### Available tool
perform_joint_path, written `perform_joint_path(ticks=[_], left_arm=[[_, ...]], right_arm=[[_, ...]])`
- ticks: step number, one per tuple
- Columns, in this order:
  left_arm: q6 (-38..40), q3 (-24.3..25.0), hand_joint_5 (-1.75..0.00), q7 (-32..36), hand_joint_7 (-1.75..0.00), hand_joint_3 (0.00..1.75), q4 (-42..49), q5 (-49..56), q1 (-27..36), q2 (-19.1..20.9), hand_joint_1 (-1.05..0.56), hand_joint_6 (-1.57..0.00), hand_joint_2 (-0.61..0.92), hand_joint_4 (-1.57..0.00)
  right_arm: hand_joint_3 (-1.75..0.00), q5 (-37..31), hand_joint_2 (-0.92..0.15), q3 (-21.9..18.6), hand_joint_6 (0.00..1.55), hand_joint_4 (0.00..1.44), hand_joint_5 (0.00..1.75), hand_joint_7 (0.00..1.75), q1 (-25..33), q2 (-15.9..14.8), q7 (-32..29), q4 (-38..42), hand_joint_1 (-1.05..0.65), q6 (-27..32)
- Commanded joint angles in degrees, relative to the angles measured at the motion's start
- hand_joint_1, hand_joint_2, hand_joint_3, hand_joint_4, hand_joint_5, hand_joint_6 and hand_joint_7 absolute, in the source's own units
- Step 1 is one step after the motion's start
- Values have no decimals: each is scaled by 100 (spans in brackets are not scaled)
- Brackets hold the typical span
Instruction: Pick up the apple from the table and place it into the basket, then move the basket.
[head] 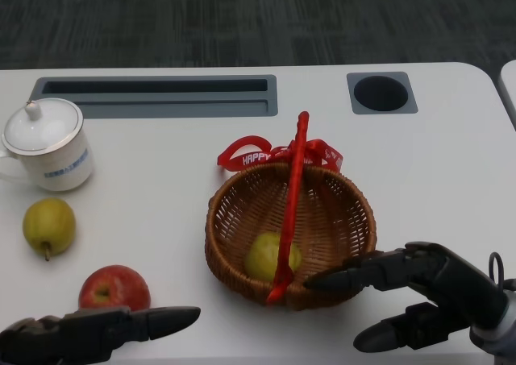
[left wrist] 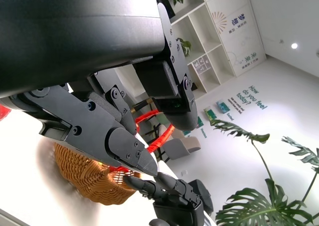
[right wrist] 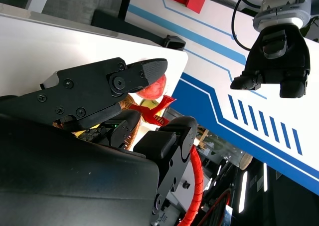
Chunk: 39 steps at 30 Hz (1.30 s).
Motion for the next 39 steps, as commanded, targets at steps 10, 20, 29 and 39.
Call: perform_joint_path(ticks=[10, 20, 29, 39], left_arm=[[31, 69, 0, -37, 0, 0, 19, -54, -18, 101, -18, -103, 76, -112], [-18, 477, 0, 303, 0, 0, -114, 990, 33, -150, -36, -75, 72, -80], [327, 1032, 0, 963, 0, 0, 316, 2684, -184, -318, -85, -16, 71, -10], [0, 1049, -5, 2707, -3, 0, 2878, 4047, -1416, 157, -81, -24, 72, -20]], right_arm=[[0, 12, -86, -35, 74, 78, 1, 1, -99, 94, 27, 178, -28, -154], [0, -342, -88, -50, 74, 77, 0, 0, -135, 69, -254, 429, -30, -231], [0, -338, -88, -22, 74, 76, 0, 0, -102, 30, -258, 357, -29, -154], [0, -303, -88, -6, 74, 77, 0, 0, -77, 41, -246, 296, -29, -129]])
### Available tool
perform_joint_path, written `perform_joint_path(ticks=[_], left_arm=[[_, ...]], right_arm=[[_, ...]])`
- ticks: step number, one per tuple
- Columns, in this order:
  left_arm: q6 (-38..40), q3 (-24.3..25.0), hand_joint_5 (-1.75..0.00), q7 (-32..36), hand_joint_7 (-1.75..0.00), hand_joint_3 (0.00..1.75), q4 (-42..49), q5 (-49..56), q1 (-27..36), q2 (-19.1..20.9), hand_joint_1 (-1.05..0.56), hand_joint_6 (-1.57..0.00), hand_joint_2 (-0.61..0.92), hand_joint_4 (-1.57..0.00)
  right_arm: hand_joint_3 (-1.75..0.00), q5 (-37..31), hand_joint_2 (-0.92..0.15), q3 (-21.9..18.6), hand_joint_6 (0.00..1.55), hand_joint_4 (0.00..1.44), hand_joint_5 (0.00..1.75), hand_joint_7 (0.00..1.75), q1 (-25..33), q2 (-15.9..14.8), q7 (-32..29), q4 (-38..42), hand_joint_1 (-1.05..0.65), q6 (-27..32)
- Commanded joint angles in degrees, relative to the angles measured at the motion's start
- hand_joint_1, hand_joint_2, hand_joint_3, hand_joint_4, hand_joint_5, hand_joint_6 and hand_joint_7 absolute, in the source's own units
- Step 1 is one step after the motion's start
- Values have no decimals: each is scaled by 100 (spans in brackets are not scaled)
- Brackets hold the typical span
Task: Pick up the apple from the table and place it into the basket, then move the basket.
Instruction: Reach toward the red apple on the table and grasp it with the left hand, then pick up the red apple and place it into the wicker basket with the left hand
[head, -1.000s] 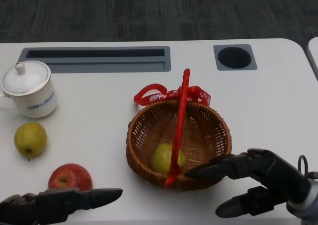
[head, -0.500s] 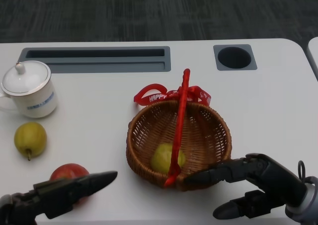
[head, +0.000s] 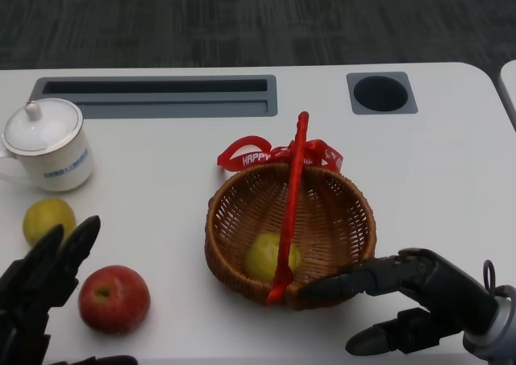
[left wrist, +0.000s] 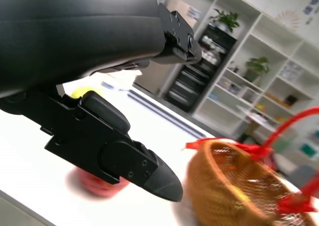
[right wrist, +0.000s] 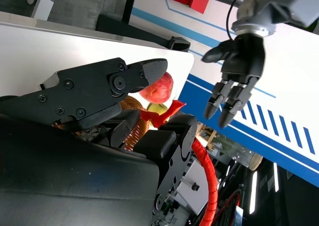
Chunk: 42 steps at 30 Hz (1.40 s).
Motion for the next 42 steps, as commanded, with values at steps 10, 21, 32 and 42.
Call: perform_joint_path(ticks=[10, 21, 32, 42], left_arm=[[-606, -768, -5, 1869, -3, 0, 3635, 280, -1809, 526, -59, -42, 70, -45], [-853, -1453, -1, 2105, -1, 0, 5776, -154, -2829, 437, -54, -47, 71, -50], [-940, -1750, -3, 1880, -2, 0, 6333, -830, -3056, 165, -49, -59, 69, -64], [-1224, -1230, -9, 1369, -6, 1, 5891, -2140, -2934, -309, -22, -106, 85, -122]], right_arm=[[0, 63, -88, 21, 74, 77, 0, 0, 40, -61, -39, -219, -29, -17], [0, 85, -88, 15, 74, 78, 0, 0, 65, -87, -57, -295, -29, -40], [0, 74, -87, 24, 76, 79, 1, 1, 174, -114, -148, -483, -30, -56], [0, 85, -88, 36, 77, 81, 1, 1, 220, -170, -148, -565, -30, 10]])
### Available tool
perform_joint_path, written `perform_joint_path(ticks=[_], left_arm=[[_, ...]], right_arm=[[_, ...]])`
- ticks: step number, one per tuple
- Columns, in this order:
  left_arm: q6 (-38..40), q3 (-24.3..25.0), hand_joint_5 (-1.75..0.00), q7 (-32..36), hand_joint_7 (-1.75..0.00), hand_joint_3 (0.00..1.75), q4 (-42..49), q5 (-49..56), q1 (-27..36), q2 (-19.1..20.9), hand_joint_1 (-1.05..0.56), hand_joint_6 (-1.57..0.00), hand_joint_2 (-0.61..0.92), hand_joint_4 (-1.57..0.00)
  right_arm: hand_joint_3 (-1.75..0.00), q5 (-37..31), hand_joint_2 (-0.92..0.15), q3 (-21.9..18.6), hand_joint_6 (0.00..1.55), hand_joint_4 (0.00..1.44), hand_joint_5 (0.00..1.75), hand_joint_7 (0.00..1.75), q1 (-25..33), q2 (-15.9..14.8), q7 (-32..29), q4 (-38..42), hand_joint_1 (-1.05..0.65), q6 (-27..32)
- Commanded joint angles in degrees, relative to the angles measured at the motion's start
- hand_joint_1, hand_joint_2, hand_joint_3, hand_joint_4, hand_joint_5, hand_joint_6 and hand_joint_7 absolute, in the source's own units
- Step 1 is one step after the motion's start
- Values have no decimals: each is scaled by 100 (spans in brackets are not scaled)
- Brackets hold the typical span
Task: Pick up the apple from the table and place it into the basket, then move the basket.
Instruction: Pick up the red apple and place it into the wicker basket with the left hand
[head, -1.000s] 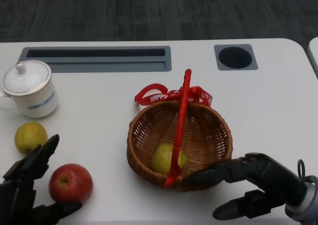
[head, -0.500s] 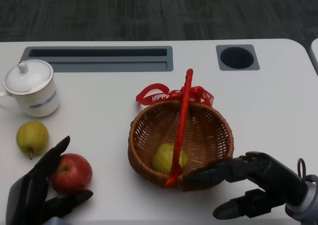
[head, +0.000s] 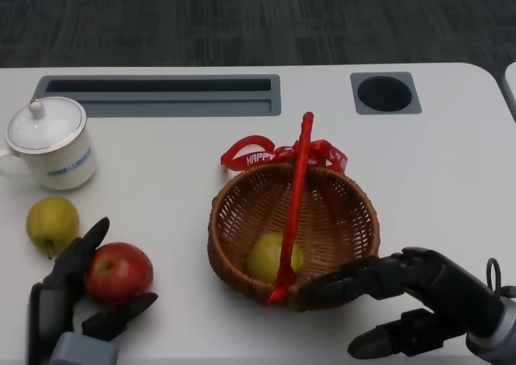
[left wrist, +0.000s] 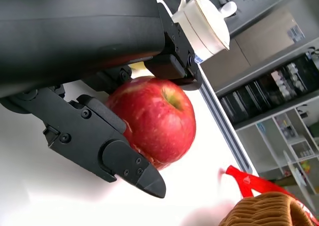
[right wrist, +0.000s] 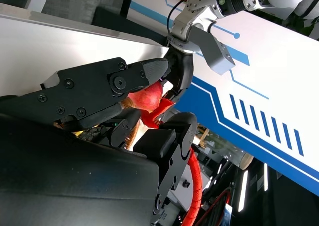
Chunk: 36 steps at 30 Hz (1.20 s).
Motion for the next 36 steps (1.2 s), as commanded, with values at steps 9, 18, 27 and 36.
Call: perform_joint_path(ticks=[9, 18, 27, 36], left_arm=[[-371, 450, -5, 213, -2, 0, -1577, 17, 477, -195, -18, -107, 86, -125], [-174, 656, -5, 473, -1, 0, -3167, 715, 887, -299, -22, -107, 84, -129], [753, 244, -2, -362, -1, 0, -5233, 443, 1153, -528, -20, -108, 83, -127], [1701, -334, -2, -1369, -1, 0, -5597, -156, 658, -713, -19, -110, 82, -128]], right_arm=[[0, 72, -90, 10, 78, 82, 1, 1, -56, -77, -1, 64, -30, -35], [0, 103, -90, 48, 79, 84, 1, 1, -62, -101, 7, 108, -30, -60], [0, 232, -90, 114, 80, 85, 1, 0, -96, -64, 133, 139, -28, -42], [0, 252, -91, 117, 80, 84, 0, 0, -67, -9, 170, 131, -28, -81]])
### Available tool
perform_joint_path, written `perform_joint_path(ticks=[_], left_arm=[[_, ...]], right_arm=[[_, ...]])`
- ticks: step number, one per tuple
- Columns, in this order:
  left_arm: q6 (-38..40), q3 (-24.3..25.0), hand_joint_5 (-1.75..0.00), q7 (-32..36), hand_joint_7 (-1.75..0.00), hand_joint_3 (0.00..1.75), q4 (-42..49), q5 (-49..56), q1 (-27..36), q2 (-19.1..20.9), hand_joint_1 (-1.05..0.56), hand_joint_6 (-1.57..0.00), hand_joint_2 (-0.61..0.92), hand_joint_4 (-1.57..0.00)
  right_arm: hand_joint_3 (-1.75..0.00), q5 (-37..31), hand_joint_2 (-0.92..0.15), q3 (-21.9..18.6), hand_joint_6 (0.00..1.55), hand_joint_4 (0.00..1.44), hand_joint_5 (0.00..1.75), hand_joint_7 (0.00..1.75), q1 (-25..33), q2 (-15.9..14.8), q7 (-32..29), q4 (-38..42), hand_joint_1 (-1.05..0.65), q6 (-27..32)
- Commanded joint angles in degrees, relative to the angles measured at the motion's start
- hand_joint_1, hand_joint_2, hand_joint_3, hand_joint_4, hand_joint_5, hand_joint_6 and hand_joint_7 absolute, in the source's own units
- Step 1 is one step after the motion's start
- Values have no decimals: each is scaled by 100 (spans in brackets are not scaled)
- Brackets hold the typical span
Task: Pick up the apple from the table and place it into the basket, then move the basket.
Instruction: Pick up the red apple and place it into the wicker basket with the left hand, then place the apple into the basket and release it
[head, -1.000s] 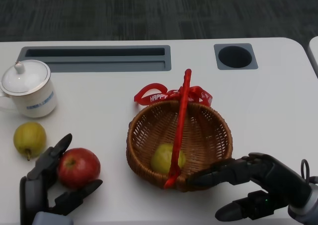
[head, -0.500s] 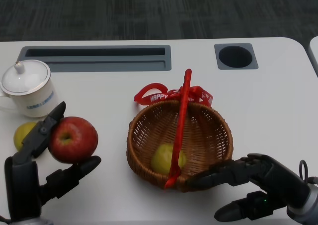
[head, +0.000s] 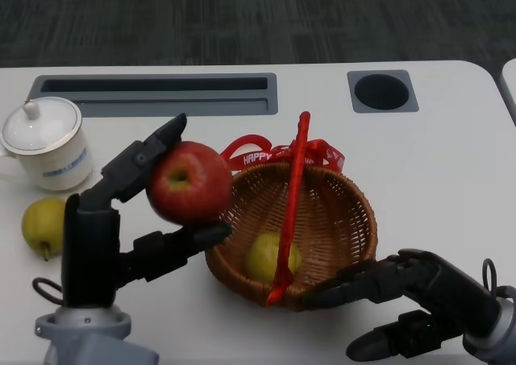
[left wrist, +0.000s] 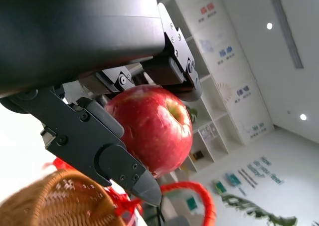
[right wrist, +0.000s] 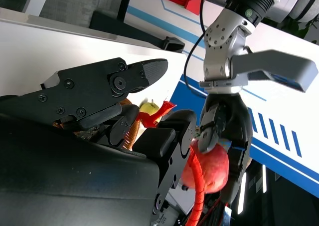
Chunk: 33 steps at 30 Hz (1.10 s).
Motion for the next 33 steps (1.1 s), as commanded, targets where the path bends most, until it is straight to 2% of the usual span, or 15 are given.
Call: perform_joint_path(ticks=[1, 7, 16, 19, 22, 28, 31, 33], left_arm=[[341, -148, -1, -332, 0, 0, -103, -256, -210, -26, -19, -109, 83, -127], [648, -310, 0, -593, -1, 0, 441, -128, -704, -11, -25, -109, 83, -123], [343, -395, -2, -721, -1, 0, 2051, -87, -1510, -11, -22, -111, 81, -128], [223, -400, -1, -685, -1, 0, 2502, -16, -1729, 33, -25, -110, 81, -124], [360, -456, 0, -715, 0, 0, 2615, 142, -1819, 136, -29, -93, 81, -104], [735, -693, 0, -852, 0, 0, 2380, 657, -1864, 483, -58, -42, 81, -42], [810, -767, 0, -908, 0, 0, 2280, 750, -1887, 583, -74, -30, 82, -21], [839, -801, 0, -940, 0, 1, 2212, 765, -1902, 635, -84, -25, 84, -12]], right_arm=[[0, 67, -91, -19, 80, 85, 0, 0, 1, -17, 12, -1, -28, -54], [0, 73, -90, -29, 81, 86, 1, 0, 37, -11, -4, -24, -28, -113], [0, 98, -90, -32, 81, 86, 0, 0, 83, 3, -31, -63, -28, -125], [0, 104, -90, -33, 81, 87, 0, 0, 89, 17, -40, -66, -28, -130], [0, 114, -90, -37, 81, 87, 0, 0, 90, 12, -35, -65, -28, -132], [0, 102, -91, -63, 81, 87, 0, 0, 84, 3, -58, -36, -28, -149], [0, 109, -91, -69, 82, 87, 0, 0, 64, 4, -56, -25, -28, -146], [0, 104, -90, -73, 82, 87, 0, 0, 57, -7, -62, -36, -28, -135]])
